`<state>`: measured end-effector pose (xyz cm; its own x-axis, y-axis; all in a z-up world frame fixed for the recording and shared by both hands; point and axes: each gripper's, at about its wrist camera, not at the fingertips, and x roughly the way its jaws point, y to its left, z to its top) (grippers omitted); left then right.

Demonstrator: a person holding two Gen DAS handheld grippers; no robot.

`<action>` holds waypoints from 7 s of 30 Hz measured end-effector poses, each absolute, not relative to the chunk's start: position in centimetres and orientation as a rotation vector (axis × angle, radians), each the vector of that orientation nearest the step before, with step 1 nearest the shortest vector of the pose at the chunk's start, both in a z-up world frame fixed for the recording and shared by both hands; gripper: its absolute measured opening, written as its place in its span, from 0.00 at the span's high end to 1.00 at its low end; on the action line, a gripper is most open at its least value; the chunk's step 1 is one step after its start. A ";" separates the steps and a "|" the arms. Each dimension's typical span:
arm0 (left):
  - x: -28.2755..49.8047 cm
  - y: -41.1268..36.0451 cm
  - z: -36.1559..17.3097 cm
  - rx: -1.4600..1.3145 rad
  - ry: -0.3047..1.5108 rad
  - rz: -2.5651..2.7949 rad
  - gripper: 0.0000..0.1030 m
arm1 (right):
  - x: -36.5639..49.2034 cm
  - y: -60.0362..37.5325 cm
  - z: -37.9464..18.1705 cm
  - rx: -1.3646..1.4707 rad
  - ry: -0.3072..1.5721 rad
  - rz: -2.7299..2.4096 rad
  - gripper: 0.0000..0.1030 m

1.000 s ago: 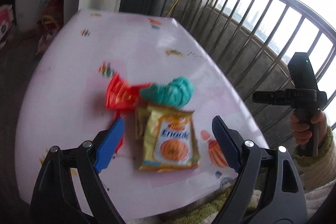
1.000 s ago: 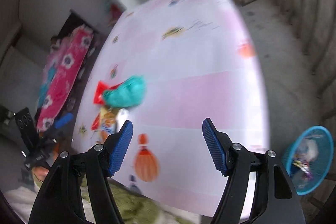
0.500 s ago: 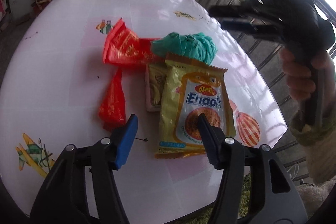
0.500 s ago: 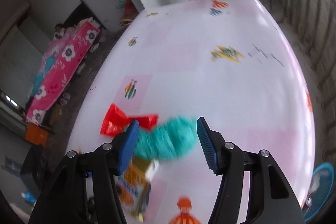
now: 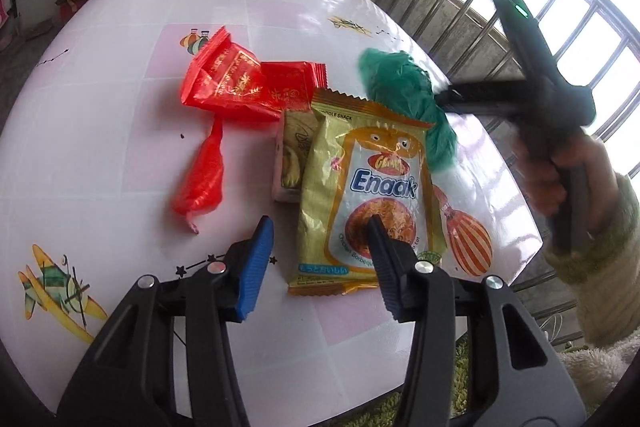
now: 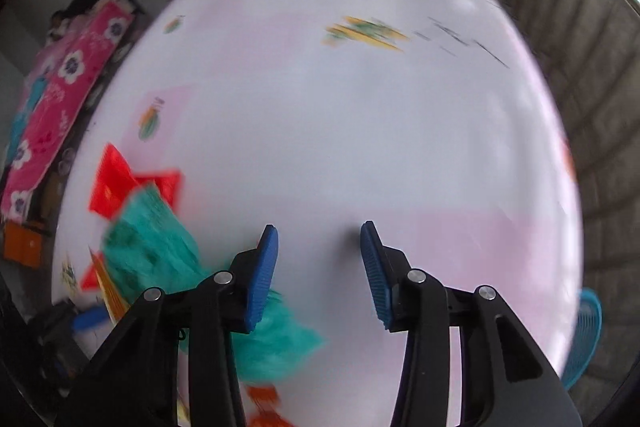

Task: Collect trash
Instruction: 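Close the right tool on the teal plastic bag, then close the left tool on the yellow Enaak snack pack while the right tool holds the bag, then carry snack pack and teal bag over the basket and open both tools, then move both tools back over the table toward the red wrappers, then close the right tool on the red wrapper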

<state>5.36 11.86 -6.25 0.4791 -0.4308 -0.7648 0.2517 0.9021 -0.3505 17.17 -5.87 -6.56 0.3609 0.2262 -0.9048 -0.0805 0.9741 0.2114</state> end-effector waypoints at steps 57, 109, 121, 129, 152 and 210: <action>5.1 13.8 -5.1 -0.535 0.933 -0.569 0.66 | 9.6 -4.6 -5.9 0.336 1.191 0.499 0.61; 10.1 -14.3 6.4 0.002 0.811 -1.091 0.98 | -2.9 -38.0 1.6 0.654 0.943 -0.250 0.63; 9.0 -35.8 -1.8 0.273 1.050 -1.246 0.98 | -5.0 -50.2 -11.4 0.933 1.084 -0.504 0.61; 11.1 -44.2 -8.0 0.282 1.196 -1.177 0.78 | -5.9 -56.0 -19.8 1.073 1.111 -0.660 0.43; 10.1 -15.8 4.1 0.101 0.856 -0.907 0.63 | 5.9 -35.4 -3.1 0.476 1.000 -0.072 0.42; 6.0 13.6 -4.4 -0.455 0.958 -0.309 0.45 | 9.2 -7.0 -5.2 0.043 1.126 0.216 0.95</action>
<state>5.99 13.63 -4.36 0.5426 -0.4467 -0.7113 0.0533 0.8635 -0.5016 9.21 -7.02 -5.18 0.4116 0.1939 -0.8905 -0.1501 0.9782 0.1436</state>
